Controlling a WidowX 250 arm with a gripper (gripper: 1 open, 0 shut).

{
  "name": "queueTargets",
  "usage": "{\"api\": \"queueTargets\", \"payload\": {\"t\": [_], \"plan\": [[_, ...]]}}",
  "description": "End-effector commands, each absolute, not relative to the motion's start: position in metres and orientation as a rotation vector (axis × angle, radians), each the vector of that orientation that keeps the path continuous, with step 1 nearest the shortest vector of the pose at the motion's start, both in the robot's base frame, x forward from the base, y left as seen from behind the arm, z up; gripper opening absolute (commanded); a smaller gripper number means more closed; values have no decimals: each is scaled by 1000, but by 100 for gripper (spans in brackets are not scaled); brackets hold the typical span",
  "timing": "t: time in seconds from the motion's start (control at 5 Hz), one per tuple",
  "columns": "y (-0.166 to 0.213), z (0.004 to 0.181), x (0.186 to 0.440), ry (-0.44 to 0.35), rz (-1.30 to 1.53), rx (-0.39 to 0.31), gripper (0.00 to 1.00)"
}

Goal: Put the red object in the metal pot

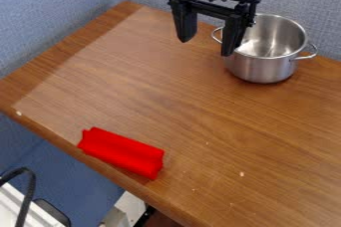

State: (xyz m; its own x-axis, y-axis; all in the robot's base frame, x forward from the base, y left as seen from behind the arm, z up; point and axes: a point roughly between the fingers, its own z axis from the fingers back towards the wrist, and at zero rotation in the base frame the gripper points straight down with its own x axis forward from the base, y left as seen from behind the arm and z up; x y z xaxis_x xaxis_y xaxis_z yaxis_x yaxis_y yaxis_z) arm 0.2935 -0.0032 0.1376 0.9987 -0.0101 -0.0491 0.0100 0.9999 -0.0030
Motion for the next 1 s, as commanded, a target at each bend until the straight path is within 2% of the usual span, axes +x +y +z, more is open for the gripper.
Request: {"api": "queueTargets", "payload": {"t": [0.0,0.2,0.4,0.6,0.8], "plan": [[-3,131,292,69,-16,-1,100],[0,115,263,135,-240,33,100],[12,110,241,134,-481,82,100],[28,98,218,185,-713,78,100],[42,82,195,207,-819,71,100]]}}
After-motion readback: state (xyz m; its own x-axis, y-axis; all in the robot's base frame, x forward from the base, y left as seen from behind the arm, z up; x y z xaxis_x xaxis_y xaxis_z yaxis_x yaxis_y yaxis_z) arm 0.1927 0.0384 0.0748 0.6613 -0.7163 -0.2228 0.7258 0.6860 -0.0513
